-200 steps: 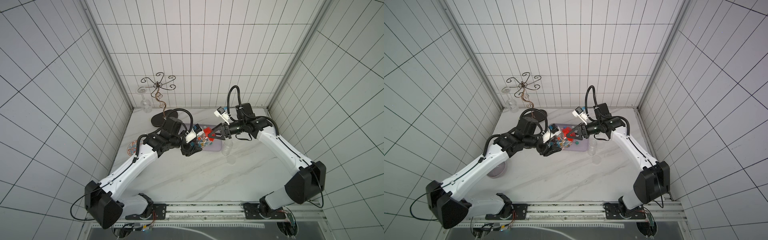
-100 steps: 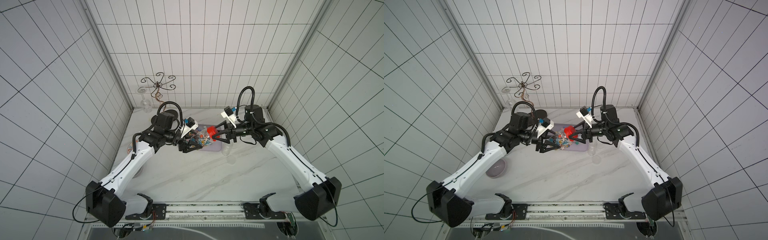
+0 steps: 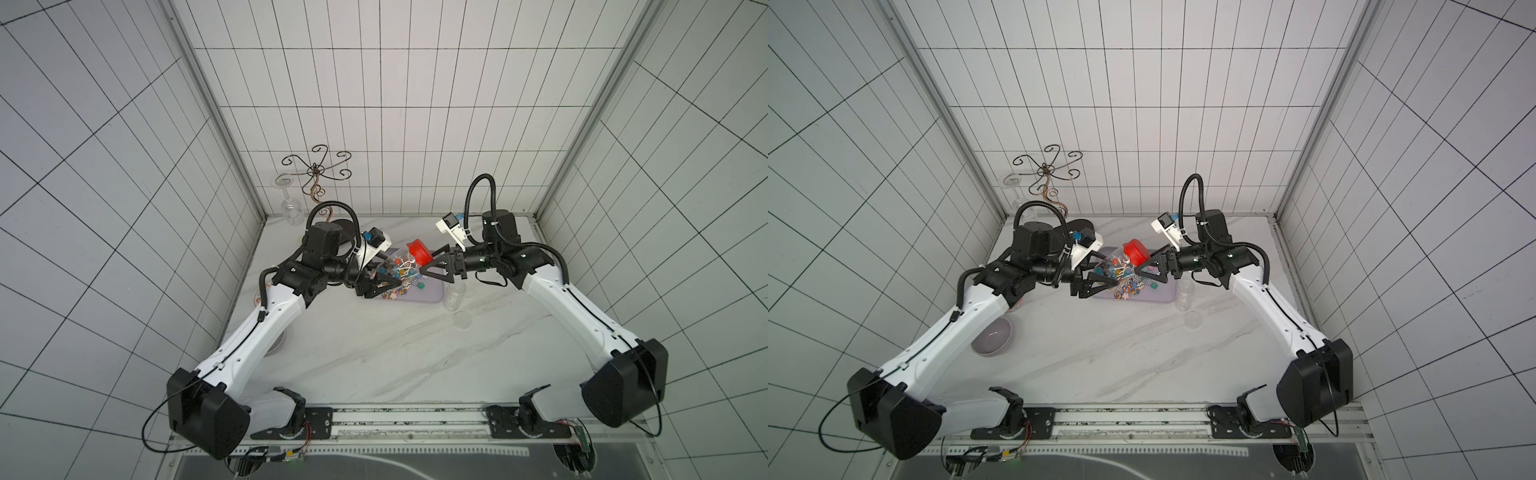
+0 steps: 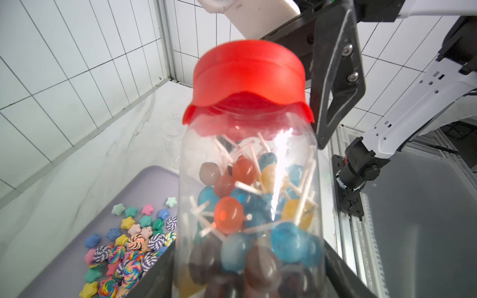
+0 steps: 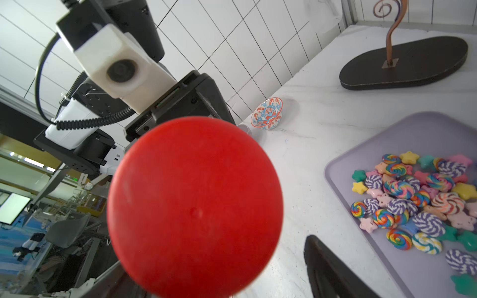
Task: Pour the candies out of the jar
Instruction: Unscrew the lid from the jar.
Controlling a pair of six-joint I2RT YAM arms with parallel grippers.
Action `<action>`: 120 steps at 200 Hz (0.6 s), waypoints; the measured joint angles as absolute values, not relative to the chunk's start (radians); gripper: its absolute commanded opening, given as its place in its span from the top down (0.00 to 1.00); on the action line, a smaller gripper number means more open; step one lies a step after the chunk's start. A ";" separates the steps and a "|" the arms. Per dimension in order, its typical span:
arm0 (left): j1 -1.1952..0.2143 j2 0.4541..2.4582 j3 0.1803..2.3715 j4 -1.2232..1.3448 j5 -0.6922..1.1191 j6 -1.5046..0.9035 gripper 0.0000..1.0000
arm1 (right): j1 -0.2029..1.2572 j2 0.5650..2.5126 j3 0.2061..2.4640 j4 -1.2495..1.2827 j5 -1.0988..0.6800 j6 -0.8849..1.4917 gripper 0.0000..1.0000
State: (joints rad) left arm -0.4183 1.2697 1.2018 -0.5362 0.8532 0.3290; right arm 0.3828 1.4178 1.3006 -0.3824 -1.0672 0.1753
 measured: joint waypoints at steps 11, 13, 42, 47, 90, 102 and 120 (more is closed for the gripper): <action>-0.429 1.266 1.202 -0.534 0.819 0.334 0.39 | 0.371 1.418 1.303 -0.396 -1.063 0.211 0.10; -0.432 1.265 1.202 -0.534 0.809 0.334 0.39 | 0.369 1.418 1.303 -0.398 -1.063 0.221 0.10; -0.477 1.245 1.184 -0.525 0.671 0.357 0.39 | 0.311 1.418 1.320 -0.437 -1.077 0.345 0.05; -0.487 1.241 1.176 -0.524 0.644 0.365 0.39 | 0.303 1.417 1.325 -0.438 -1.079 0.364 0.04; -0.611 1.228 1.134 -0.540 0.439 0.429 0.39 | 0.259 1.441 1.449 -0.517 -1.085 0.448 0.02; -0.625 1.228 1.132 -0.543 0.396 0.440 0.39 | 0.260 1.466 1.487 -0.554 -1.085 0.441 0.02; -0.628 1.227 1.131 -0.542 0.350 0.451 0.39 | 0.260 1.499 1.501 -0.596 -1.079 0.432 0.03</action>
